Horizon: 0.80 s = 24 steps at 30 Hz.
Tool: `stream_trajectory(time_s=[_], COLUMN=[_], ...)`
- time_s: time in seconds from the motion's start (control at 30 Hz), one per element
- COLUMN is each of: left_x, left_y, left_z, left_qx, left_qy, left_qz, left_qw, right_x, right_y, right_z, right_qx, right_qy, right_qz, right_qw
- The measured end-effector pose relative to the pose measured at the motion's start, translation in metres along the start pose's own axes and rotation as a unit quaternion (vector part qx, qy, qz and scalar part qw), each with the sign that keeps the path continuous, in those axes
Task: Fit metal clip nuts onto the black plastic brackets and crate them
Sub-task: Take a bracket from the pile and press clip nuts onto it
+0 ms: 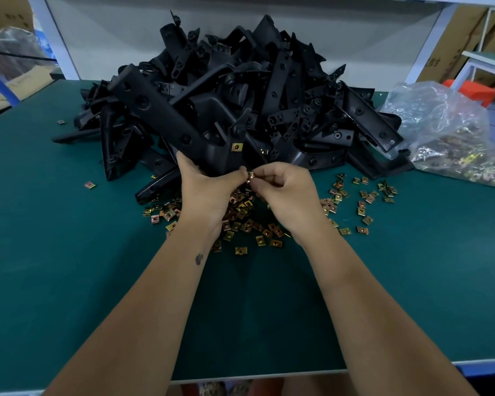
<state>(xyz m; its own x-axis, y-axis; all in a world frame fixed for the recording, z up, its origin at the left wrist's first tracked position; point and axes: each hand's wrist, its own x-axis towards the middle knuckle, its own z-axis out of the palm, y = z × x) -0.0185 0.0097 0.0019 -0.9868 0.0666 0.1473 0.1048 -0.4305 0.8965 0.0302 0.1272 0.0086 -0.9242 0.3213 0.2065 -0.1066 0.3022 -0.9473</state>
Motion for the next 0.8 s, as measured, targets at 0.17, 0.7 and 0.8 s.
stream_trajectory(time_s=[0.17, 0.7, 0.8], left_x=[-0.003, -0.006, 0.004], left_y=[-0.001, -0.002, 0.003], left_z=[0.003, 0.009, 0.001], left_qx=[-0.043, -0.095, -0.163], left_qy=[0.010, 0.046, 0.103], left_qz=[-0.036, -0.014, -0.020], left_qw=[0.998, 0.994, 0.981], right_x=[0.000, -0.003, -0.007], right_y=[-0.002, -0.002, 0.000], right_z=[-0.003, 0.004, 0.005], right_qx=[-0.006, -0.136, -0.179], right_qy=[0.000, -0.008, -0.037], right_qz=[-0.022, -0.075, -0.075], right_qw=[1.000, 0.988, 0.980])
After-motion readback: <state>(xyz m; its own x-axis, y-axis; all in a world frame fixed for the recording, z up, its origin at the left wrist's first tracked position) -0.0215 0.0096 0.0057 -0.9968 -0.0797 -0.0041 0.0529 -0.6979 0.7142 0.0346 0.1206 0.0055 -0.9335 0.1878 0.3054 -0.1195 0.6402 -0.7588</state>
